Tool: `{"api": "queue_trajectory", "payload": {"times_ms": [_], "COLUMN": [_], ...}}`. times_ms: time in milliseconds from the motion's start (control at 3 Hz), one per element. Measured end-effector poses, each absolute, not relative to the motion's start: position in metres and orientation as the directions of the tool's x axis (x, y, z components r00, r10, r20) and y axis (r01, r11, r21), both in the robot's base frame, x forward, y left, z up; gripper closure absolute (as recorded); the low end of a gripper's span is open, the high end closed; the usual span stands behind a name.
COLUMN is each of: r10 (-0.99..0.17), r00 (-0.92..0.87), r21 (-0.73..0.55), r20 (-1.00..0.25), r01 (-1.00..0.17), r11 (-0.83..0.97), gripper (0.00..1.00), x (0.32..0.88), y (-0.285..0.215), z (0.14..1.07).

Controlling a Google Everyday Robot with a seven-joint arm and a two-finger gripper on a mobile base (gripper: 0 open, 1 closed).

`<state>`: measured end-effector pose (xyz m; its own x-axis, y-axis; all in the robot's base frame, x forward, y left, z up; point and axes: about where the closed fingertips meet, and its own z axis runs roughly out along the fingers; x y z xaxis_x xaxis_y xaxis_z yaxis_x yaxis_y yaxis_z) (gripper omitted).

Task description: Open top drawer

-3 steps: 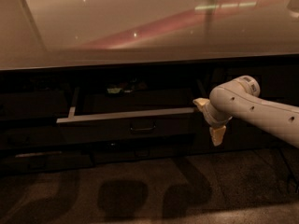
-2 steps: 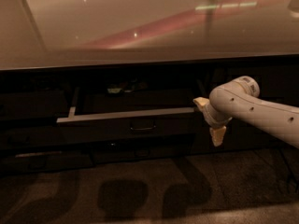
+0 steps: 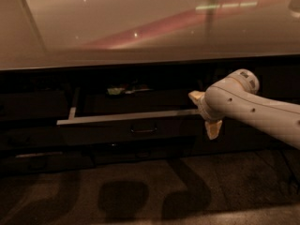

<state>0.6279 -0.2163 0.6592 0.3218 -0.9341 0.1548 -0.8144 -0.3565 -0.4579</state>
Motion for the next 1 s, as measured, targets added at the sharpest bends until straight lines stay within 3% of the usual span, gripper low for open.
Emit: {"api": "queue_trajectory", "payload": {"times_ms": [667,1000], "r10": [-0.918,-0.916], "r00": [0.294,0.29], "r21": [-0.655,-0.664], "r20": [0.265,0.276], "r01": [-0.644,-0.631], "r11": [-0.395,-0.4], "gripper": [0.0,0.0], "x": [0.602,0.6], "y": [-0.17,-0.169], "z": [0.807,0.82]}}
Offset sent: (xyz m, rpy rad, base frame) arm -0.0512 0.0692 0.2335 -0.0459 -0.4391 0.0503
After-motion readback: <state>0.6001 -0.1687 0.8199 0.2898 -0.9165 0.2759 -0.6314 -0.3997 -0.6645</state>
